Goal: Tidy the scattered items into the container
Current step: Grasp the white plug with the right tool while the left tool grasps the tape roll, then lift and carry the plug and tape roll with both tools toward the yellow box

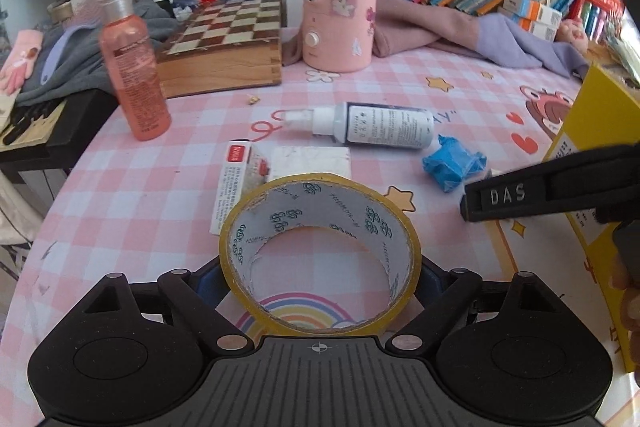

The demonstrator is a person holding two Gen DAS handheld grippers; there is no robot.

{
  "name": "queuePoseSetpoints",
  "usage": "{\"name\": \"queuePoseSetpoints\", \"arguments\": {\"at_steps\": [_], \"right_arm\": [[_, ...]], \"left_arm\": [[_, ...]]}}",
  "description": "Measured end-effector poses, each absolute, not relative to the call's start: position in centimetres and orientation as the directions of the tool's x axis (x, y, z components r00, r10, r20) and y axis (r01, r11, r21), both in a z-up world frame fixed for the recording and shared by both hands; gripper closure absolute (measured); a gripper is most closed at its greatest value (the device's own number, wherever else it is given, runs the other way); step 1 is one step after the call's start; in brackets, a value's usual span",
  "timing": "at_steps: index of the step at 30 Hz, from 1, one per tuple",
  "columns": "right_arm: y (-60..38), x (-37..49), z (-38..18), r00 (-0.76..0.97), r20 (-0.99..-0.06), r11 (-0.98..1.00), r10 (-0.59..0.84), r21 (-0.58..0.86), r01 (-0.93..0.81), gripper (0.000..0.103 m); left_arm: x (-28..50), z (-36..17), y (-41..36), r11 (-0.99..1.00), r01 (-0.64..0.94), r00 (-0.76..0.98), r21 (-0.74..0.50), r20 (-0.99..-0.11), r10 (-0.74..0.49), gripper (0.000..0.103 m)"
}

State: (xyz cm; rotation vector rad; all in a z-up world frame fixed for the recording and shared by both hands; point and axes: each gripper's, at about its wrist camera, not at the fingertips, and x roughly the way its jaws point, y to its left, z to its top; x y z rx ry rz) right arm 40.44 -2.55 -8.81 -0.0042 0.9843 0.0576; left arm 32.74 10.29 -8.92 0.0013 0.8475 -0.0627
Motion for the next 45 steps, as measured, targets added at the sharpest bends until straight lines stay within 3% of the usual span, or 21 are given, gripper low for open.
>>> {"name": "queuePoseSetpoints", "arguments": {"at_steps": [3, 23, 34, 45], "right_arm": [[-2.6, 40.4, -8.8, 0.563, -0.825, 0.999, 0.043, 0.02, -0.046, 0.06], [-2.6, 34.8, -4.0, 0.646, -0.75, 0.989, 0.143, 0.095, -0.109, 0.06], [-4.1, 28.4, 0.2, 0.731, -0.662, 0.986, 0.166, 0.094, -0.138, 0.06], [-4.5, 22.0, 1.7, 0.751, -0.635, 0.983, 0.184, 0.099, -0.157, 0.06]], "left_arm": [[31.9, -8.5, 11.0, 0.998, 0.037, 0.657, -0.045, -0.752, -0.058, 0.012], [27.1, -3.3, 13.2, 0.994, -0.008, 0.731, -0.109, -0.679, -0.068, 0.012], [22.7, 0.7, 13.4, 0.988, 0.019, 0.792, -0.155, -0.601, -0.109, 0.012], [17.3, 3.2, 13.7, 0.984, 0.039, 0.821, -0.172, -0.557, -0.13, 0.012]]}}
